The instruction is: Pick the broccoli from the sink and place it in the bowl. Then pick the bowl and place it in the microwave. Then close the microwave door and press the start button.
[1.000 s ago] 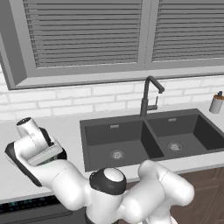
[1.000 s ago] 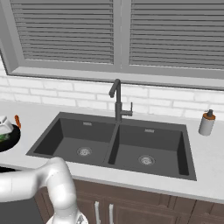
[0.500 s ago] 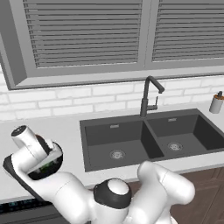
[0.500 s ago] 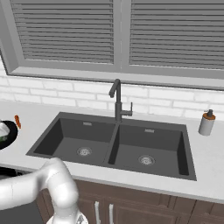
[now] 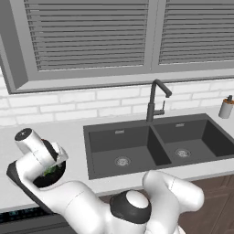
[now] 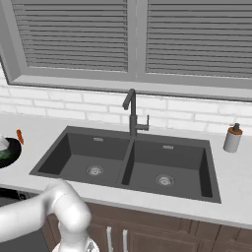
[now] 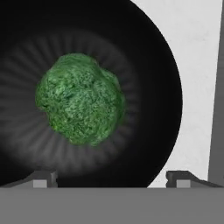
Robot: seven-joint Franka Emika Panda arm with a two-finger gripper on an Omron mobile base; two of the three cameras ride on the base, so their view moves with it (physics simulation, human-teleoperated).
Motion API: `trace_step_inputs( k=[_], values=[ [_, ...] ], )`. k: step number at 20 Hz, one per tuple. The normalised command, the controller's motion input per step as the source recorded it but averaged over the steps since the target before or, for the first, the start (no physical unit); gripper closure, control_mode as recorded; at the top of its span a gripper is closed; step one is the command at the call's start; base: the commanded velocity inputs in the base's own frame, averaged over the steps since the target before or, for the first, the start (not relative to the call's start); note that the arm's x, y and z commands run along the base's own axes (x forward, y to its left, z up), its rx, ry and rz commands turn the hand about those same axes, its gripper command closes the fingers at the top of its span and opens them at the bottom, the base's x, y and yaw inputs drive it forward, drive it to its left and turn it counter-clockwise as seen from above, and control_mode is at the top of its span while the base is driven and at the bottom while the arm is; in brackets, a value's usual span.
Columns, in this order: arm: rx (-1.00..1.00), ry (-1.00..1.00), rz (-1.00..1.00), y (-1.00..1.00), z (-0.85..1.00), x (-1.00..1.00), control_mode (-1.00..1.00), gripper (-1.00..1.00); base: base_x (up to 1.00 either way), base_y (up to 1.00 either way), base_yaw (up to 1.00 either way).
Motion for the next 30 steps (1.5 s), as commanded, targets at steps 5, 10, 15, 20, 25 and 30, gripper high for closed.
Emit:
trace_step_inputs(
  k=[5, 10, 15, 20, 25, 30],
  values=[
    [0.05, 0.0, 0.0, -0.09, 0.5, 0.0, -1.0, -1.0, 0.0, 0.0, 0.0],
    [0.0, 0.04, 0.08, 0.3, 0.0, 0.0, -1.0, -1.0, 0.0, 0.0, 0.0],
    [0.0, 0.03, 0.17, 0.47, 0.06, 0.0, -1.0, -1.0, 0.0, 0.0, 0.0],
    [0.0, 0.04, 0.2, 0.48, 0.02, 0.0, -1.0, -1.0, 0.0, 0.0, 0.0],
    [-0.01, 0.06, 0.17, 0.39, 0.0, 0.0, -1.0, -1.0, 0.0, 0.0, 0.0],
    [-0.02, 0.05, 0.1, 0.19, -0.25, 0.0, -1.0, -1.0, 0.0, 0.0, 0.0]
  ],
)
